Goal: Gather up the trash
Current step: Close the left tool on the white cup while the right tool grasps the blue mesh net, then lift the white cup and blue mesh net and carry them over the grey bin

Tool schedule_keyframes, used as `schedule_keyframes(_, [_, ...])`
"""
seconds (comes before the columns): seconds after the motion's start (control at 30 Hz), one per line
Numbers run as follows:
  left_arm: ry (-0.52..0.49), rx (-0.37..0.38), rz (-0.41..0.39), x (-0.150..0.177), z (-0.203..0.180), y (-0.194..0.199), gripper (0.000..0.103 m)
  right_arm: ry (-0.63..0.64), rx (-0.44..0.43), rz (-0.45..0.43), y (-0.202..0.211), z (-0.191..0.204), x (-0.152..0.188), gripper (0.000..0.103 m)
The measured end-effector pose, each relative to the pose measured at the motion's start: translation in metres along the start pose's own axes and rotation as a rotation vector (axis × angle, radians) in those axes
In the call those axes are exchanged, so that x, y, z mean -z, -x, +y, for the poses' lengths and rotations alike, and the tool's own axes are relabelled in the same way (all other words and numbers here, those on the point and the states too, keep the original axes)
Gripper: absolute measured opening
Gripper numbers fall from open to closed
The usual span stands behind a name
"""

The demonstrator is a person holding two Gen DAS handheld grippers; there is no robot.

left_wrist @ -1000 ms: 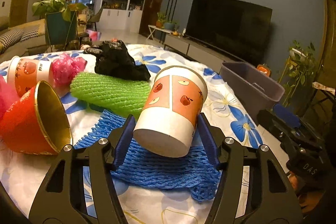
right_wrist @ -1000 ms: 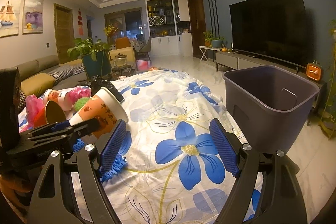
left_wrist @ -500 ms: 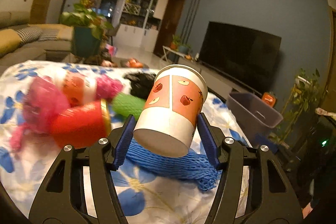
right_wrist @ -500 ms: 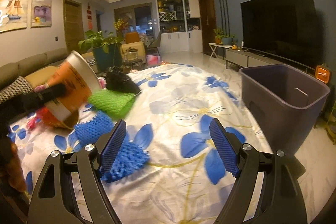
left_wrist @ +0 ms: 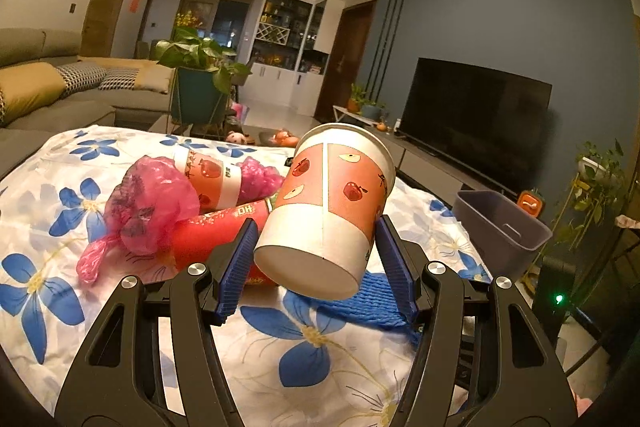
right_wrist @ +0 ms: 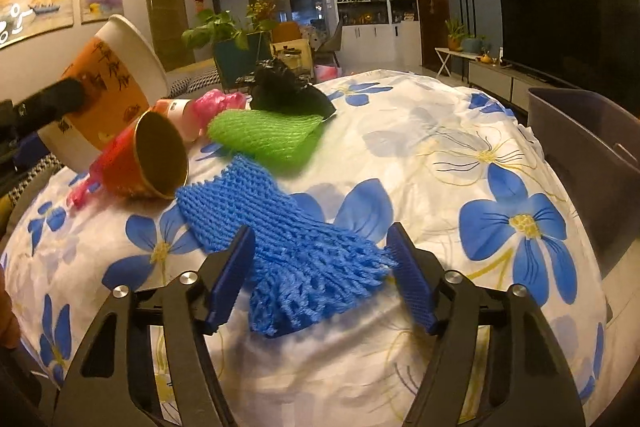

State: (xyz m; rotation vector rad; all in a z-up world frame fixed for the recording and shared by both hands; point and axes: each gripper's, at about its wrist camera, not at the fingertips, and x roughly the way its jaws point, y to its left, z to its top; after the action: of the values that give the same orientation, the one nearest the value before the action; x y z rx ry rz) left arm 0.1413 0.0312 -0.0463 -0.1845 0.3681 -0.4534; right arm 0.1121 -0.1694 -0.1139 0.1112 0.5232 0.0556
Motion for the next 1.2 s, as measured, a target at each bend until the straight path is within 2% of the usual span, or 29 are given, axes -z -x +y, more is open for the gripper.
schedule_keyframes(0.07, [0.004,0.005,0.001,0.001,-0.001,0.001,0.059,0.013,-0.011,0.009,-0.001,0.004,0.001,0.051])
schedule_keyframes(0.1, [0.006,0.007,0.002,0.001,0.001,0.001,0.059,0.018,-0.013,0.012,-0.001,0.005,0.001,0.049])
schedule_keyframes(0.27, [0.007,0.011,0.008,0.002,0.0,0.001,0.059,0.042,-0.051,0.03,-0.002,0.011,0.004,0.013])
schedule_keyframes(0.33, [0.008,0.01,0.007,0.003,0.0,0.002,0.059,0.05,-0.059,0.031,-0.001,0.013,0.004,0.008])
schedule_keyframes(0.67, [0.011,0.014,-0.001,0.003,0.0,0.003,0.059,0.061,-0.055,-0.054,0.032,0.007,-0.009,0.005])
schedule_keyframes(0.9, [0.003,0.034,-0.008,0.002,-0.009,0.005,0.059,0.055,-0.015,-0.137,0.061,-0.007,-0.023,0.005])
schedule_keyframes(1.2, [-0.02,0.061,-0.01,0.0,-0.025,0.003,0.059,0.031,0.037,-0.198,0.084,-0.027,-0.032,0.005])
